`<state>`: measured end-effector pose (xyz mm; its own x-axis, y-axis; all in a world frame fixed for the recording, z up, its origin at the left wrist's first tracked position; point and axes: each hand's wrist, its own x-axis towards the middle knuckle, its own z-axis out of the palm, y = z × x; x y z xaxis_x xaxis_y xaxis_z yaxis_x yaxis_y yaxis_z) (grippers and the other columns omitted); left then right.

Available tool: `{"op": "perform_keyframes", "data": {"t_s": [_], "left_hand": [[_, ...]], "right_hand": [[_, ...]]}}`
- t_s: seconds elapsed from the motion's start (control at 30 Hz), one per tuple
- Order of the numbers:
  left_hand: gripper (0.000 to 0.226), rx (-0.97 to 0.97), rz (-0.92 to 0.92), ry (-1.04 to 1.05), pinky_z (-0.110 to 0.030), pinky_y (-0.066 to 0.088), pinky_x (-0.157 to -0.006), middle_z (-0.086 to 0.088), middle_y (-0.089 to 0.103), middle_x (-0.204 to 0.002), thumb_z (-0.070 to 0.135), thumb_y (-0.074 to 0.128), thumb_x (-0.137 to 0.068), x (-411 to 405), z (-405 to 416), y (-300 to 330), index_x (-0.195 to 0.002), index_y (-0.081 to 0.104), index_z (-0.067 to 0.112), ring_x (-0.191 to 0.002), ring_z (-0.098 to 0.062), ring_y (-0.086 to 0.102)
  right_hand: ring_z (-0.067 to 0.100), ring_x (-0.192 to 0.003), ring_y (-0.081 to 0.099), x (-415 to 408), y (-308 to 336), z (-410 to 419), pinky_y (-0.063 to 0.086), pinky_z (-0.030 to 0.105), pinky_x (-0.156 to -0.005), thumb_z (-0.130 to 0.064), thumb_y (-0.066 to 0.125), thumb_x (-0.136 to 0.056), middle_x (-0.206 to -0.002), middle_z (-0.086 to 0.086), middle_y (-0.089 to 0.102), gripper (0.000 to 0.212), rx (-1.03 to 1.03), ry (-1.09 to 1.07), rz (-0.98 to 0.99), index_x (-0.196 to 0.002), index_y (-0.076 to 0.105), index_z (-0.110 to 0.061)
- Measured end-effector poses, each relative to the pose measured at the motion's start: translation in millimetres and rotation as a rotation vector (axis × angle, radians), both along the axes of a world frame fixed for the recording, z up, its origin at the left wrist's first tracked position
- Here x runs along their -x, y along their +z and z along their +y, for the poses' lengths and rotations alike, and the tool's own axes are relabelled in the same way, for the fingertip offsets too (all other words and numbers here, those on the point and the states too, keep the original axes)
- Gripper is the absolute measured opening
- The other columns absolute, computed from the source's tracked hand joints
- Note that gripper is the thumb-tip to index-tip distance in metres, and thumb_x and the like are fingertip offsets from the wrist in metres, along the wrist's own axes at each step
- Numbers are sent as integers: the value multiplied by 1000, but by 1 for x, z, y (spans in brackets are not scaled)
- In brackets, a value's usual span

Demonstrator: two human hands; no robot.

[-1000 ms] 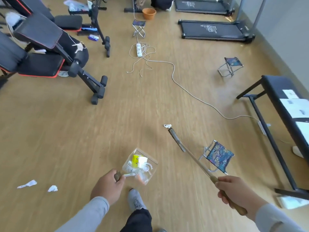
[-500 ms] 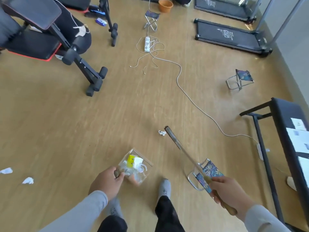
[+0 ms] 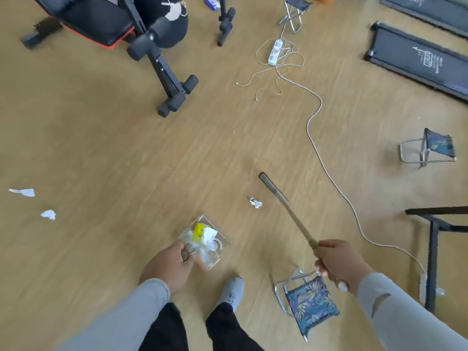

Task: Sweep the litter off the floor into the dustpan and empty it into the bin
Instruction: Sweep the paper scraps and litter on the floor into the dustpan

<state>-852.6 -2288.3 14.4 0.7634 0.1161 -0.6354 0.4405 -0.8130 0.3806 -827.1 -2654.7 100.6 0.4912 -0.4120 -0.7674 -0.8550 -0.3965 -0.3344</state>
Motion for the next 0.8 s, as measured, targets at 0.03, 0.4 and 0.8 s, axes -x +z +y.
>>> {"op": "perform_keyframes", "data": {"t_s": [0.03, 0.4, 0.8], "left_hand": [[19, -12, 0, -7, -30, 46, -60, 15, 62, -81, 49, 51, -97, -2, -6, -2, -111, 55, 36, -73, -14, 63], [25, -91, -12, -29, -31, 46, -61, 12, 60, -78, 46, 50, -99, -6, -11, -4, -119, 56, 33, -76, -20, 64], [19, -85, 8, -19, -33, 54, -67, 8, 66, -85, 45, 52, -97, -9, -6, -3, -108, 57, 30, -77, -21, 66]], "right_hand": [[12, -26, 45, -9, -9, 0, 32, 14, -29, -6, 56, -96, -57, 13, 62, 14, 7, 13, 3, -99, 70, -7], [20, -39, 47, -7, -28, 13, 39, 25, -43, 2, 59, -89, -57, 12, 58, 17, -126, 297, 221, -96, 69, -10], [20, -44, 45, 8, 23, -34, 33, 24, -40, -1, 63, -92, -57, 14, 62, 31, -101, 268, 202, -120, 64, -13]]}}
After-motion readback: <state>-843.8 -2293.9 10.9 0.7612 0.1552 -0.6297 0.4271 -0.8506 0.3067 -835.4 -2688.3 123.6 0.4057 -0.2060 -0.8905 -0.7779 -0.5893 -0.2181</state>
